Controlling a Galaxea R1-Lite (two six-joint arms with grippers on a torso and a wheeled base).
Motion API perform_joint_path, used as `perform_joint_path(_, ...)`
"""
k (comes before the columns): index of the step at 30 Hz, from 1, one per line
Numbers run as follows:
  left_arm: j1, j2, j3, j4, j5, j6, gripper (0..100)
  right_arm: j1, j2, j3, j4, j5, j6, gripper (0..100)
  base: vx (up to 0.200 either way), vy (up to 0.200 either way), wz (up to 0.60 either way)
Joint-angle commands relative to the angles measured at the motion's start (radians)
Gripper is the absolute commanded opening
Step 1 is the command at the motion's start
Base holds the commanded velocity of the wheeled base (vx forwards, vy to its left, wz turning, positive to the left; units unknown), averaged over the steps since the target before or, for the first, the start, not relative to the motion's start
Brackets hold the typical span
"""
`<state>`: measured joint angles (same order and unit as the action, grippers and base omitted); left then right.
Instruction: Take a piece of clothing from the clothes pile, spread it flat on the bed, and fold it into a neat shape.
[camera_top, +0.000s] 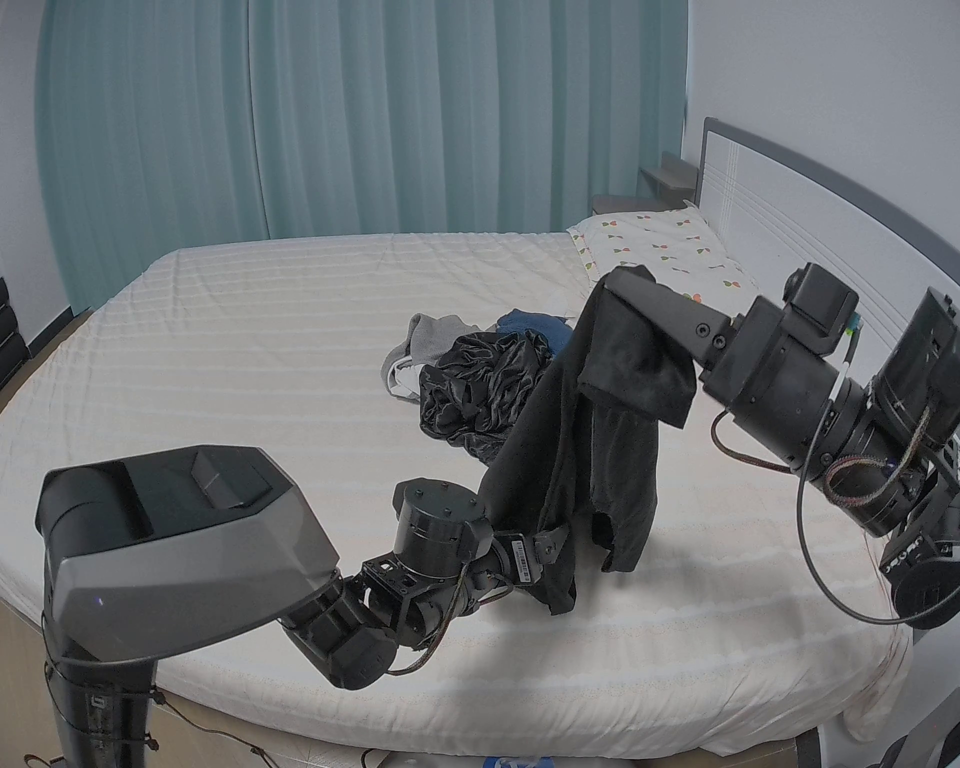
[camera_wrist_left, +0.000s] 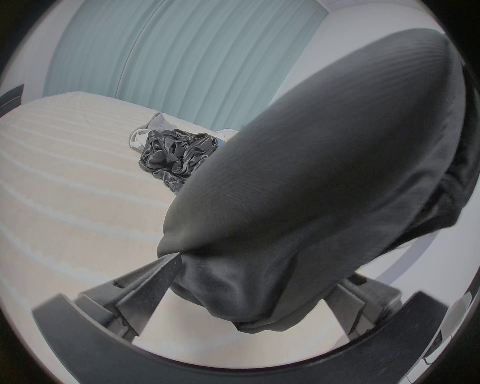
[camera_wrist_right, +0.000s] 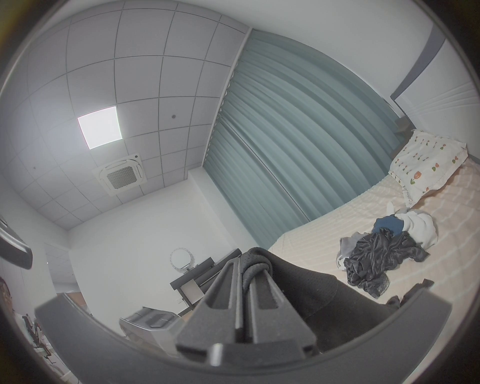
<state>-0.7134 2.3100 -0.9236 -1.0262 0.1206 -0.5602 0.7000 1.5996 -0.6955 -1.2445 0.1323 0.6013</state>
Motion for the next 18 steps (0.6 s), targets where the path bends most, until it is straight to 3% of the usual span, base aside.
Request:
perform_joint_path(1,0.019,0.063,-0.038,-0.005,-0.003,-0.006,100,-0.013,-0.02,-0.029,0.002,0.006,0.002,0,0.0,0.0,0.0)
perform_joint_path(6,0.023,0.063,-0.034,-0.005,-0.015,-0.007,100,-0.027,-0.024,-0.036,0.002,0.016,0.003,0,0.0,0.0,0.0)
perform_joint_path(7,0.031,0.063,-0.032,-0.005,-0.015,-0.007,0,-0.027,-0.027,-0.033,0.002,0.016,0.003,0,0.0,0.0,0.0)
perform_joint_path(14,0.084,0.058,-0.015,-0.005,-0.016,-0.083,0,-0.036,-0.012,0.025,-0.007,0.016,0.014,0,0.0,0.0,0.0)
perform_joint_path(18,0.109,0.006,0.049,-0.005,-0.021,-0.118,0,-0.117,0.005,0.048,-0.007,0.02,0.091,0,0.0,0.0,0.0)
